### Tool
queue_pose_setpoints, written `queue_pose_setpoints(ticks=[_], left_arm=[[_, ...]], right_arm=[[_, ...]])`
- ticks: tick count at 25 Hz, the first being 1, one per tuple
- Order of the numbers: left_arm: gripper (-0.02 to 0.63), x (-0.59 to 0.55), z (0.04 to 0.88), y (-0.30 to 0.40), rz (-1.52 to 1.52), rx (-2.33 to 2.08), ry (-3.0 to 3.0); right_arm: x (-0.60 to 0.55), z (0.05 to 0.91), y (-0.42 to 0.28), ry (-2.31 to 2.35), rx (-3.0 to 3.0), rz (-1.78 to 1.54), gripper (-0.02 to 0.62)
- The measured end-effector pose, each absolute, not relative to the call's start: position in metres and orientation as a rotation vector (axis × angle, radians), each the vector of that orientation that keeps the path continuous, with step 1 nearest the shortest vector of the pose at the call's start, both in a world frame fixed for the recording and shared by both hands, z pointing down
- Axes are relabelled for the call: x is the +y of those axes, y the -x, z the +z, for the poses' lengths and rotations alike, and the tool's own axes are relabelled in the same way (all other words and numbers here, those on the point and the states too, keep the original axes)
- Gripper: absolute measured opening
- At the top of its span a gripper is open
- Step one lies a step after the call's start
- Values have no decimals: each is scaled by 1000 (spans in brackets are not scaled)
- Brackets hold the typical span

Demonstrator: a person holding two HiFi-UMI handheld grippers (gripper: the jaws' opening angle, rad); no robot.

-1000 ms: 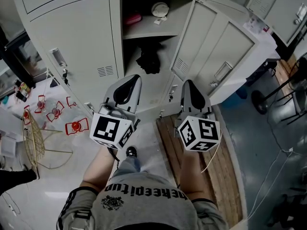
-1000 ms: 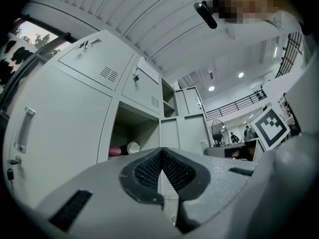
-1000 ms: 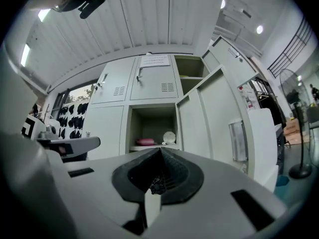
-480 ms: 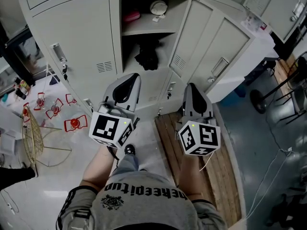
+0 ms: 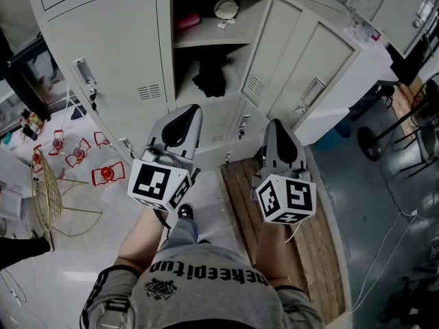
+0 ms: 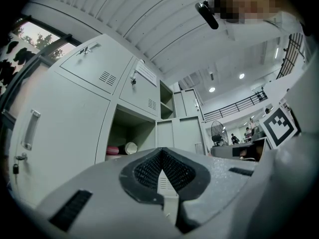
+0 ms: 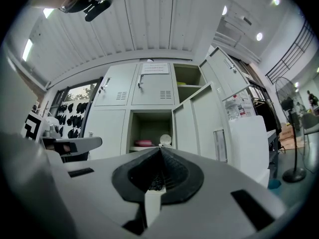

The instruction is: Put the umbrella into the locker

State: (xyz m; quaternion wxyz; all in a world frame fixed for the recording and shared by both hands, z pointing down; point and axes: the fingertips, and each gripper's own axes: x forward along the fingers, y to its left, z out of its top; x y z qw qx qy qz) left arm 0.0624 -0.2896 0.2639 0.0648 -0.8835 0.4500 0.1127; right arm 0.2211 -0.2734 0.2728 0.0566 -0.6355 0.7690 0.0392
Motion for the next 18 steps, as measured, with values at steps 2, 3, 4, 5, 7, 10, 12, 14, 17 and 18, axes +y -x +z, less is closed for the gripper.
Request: queue_pose_setpoints(ticks=[2, 3, 4, 5, 7, 10, 12, 14, 17, 18], left_arm=[[3, -288, 264, -63, 337, 1356, 2669], [3, -287, 264, -63, 337, 1356, 2668], [3, -286, 264, -63, 338, 1356, 2667], [3, -285, 264, -62, 339, 1357, 2666], [3, -283, 264, -62, 339, 1357, 2664], [3, -282, 264, -61, 340, 1358, 2664], [3, -281, 264, -59, 339, 1360, 2662], [3, -281, 263, -58, 339, 1364, 2661], [3, -281, 264, -56, 338, 1370, 2659], [3, -281, 264, -55, 337, 1372, 2658]], right_arm=[[-271, 272, -221, 1928, 2331, 122, 2], [-270, 271, -221, 1927, 2330, 123, 2], [-269, 271, -220, 1927, 2330, 125, 2], [-268, 271, -220, 1926, 2330, 127, 2], [-267, 270, -220, 1927, 2330, 129, 2], [-266, 270, -218, 1924, 2331, 127, 2], [-266, 269, -216, 1923, 2333, 130, 2], [-266, 269, -214, 1920, 2336, 131, 2], [-266, 268, -211, 1915, 2339, 131, 2], [-266, 268, -211, 1914, 2340, 131, 2]])
